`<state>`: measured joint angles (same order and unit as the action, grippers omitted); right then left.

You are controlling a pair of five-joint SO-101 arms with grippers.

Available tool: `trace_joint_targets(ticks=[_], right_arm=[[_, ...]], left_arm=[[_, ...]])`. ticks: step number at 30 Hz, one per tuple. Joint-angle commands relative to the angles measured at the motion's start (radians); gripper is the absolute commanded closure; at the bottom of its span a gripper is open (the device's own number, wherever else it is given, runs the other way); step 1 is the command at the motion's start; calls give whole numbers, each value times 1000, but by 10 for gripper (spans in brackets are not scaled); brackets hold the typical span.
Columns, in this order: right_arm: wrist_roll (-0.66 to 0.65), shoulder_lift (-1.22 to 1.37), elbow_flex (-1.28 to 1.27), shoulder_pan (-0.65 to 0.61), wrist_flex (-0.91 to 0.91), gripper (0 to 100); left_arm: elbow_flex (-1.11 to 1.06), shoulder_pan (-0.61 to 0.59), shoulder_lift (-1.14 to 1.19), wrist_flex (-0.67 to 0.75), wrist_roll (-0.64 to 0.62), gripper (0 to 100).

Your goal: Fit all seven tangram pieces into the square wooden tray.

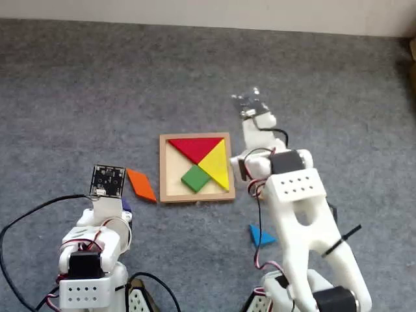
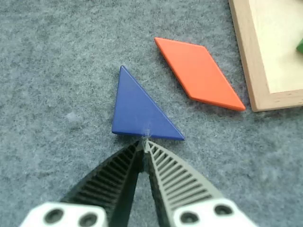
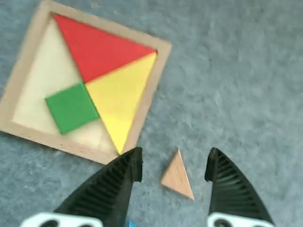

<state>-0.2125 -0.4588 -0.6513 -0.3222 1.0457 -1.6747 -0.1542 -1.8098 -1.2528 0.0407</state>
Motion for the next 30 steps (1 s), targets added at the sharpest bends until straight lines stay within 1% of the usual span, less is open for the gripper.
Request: trace_joint_targets(ticks=[1,8,12,15,17,23,26,30], right_arm=[[9,39,18,36,59,785],[5,62,16,2,257,785],[-98,67,-21,-22,325,785],[-201,67,-114,-42,318,785],[-259,67,-182,-42,278,785],[-311,67,-351,-42,130,785],[-354,67,-401,-42,102,788],[-362,67,-421,-41,97,791]], left_arm=[[-21,-8,-1,-3,-9,974],[-21,-8,-1,-3,-9,974],[-21,-8,-1,-3,-9,974],[-21,-8,-1,-3,-9,974],[-21,-8,-1,-3,-9,974],[-21,-8,-1,-3,-9,974],[-21,-8,-1,-3,-9,974],[-21,-8,-1,-3,-9,974]])
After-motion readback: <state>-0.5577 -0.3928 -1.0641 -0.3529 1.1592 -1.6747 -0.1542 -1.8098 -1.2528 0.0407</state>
